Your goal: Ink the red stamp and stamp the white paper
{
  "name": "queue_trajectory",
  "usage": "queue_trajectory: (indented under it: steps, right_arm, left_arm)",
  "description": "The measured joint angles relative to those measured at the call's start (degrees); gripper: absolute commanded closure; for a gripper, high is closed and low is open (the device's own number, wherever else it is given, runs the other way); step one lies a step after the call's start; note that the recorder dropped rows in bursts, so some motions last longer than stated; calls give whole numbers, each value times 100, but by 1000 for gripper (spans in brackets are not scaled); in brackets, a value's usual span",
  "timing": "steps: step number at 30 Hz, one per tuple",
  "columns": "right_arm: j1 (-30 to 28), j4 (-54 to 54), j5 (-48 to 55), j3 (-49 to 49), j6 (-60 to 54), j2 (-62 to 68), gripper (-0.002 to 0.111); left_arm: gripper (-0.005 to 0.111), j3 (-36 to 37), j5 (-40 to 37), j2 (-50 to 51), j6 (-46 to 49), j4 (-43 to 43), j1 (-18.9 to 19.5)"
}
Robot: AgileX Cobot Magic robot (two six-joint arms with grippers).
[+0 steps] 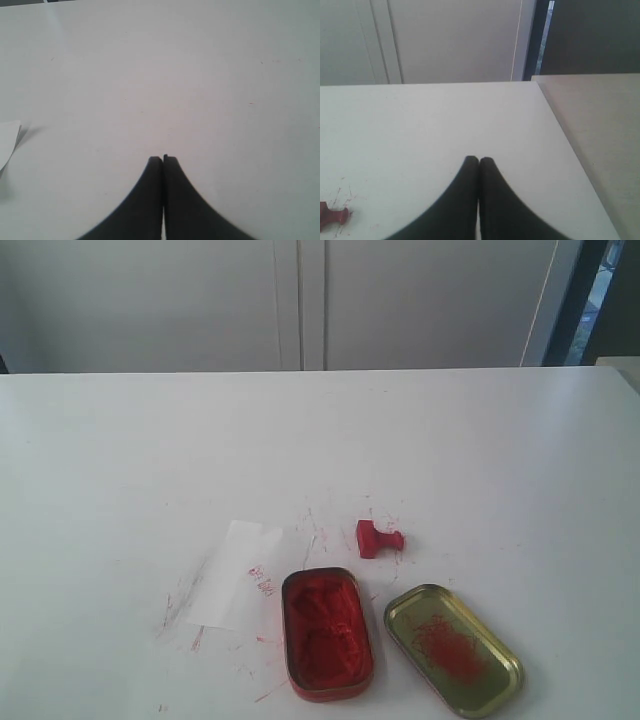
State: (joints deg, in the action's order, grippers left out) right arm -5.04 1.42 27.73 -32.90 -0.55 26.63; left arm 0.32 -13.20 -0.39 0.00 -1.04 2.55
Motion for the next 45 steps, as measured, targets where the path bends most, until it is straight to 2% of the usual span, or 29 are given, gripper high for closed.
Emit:
queue_trajectory:
  steps: [17,23,36,45]
  right_arm:
    - [0,0,-84,96,55,-2292,108]
    - [0,0,-561,931,55,-2631,108]
    - [0,0,-561,2696,55,-2631,108]
    - [0,0,-665,3259,55,-2631,108]
  left_arm:
    - [107,0,0,0,0,0,0]
    - [107,0,0,0,0,0,0]
    - [107,0,0,0,0,0,0]
    - [107,0,0,0,0,0,0]
